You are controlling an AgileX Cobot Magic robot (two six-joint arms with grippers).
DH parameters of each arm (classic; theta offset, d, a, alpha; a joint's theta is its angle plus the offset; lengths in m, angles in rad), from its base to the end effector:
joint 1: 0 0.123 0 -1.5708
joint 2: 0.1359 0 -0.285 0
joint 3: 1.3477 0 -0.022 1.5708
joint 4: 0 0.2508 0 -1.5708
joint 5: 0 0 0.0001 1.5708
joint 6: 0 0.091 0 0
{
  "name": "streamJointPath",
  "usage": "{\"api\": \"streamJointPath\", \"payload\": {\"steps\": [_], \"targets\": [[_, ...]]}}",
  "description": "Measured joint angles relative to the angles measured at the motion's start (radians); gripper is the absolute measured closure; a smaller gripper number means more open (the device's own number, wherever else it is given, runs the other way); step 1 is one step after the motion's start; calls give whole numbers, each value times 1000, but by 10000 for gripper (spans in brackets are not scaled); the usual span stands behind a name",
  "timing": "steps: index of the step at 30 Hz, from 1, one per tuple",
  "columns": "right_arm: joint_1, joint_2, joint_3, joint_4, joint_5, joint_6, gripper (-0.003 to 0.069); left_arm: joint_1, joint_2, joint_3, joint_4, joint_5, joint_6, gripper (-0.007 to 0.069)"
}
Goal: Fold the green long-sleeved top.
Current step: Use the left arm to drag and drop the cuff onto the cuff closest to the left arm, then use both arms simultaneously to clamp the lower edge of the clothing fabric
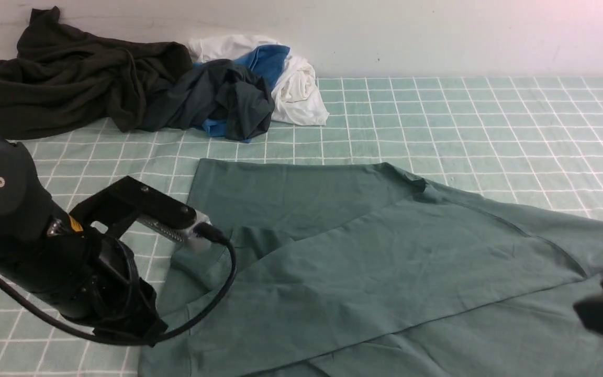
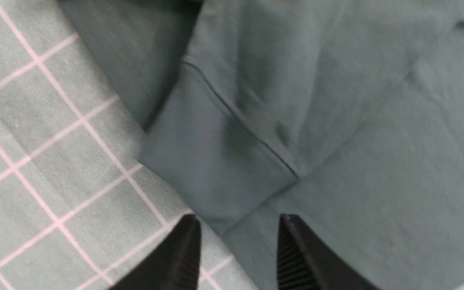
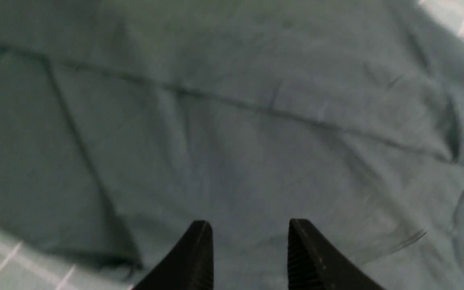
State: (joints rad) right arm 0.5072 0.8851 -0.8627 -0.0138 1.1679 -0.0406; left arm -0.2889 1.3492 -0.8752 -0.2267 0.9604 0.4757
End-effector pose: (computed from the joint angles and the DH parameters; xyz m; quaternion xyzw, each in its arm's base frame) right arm 0.1237 0.0674 0.3229 -0.2642 0.9362 0.0469 0.2270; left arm 0.2224 -0.0836 0.2457 0.3182 0.9363 -0.0886 0.1196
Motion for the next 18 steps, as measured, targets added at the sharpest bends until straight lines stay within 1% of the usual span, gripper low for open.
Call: {"api": "streamJointPath", "payload": {"steps": [1,2,3,4,5,6,7,8,9,12,14,16,17,18], "targets": [[0,0,0,2,17,-1,403,-3,0,0,0,6,8,311],[27,0,0,14,64,-8,403,-47,-3,5,-5,59,71,243],[32,0,0,14,71,-9,403,-84,-3,11,-7,77,102,223],[34,0,0,14,73,-9,403,-92,-3,13,-7,87,107,215],[40,0,0,20,78,-11,403,-168,-3,38,-4,108,144,196],[40,0,0,20,79,-11,403,-204,-3,55,1,111,156,191],[40,0,0,20,79,-11,403,-212,-3,60,4,111,159,190],[40,0,0,20,79,-11,403,-255,-3,87,13,108,173,186],[40,0,0,25,79,-11,403,-325,-4,148,40,88,186,186],[40,0,0,47,79,-11,403,-388,-4,224,81,29,189,186],[40,0,0,71,80,-15,403,-448,-4,316,127,-91,191,186],[40,0,0,81,80,-27,403,-466,-4,374,146,-168,194,186],[40,0,0,83,80,-29,403,-467,-5,374,148,-176,194,186],[40,0,0,88,80,-40,403,-471,-5,409,161,-226,194,184]]}}
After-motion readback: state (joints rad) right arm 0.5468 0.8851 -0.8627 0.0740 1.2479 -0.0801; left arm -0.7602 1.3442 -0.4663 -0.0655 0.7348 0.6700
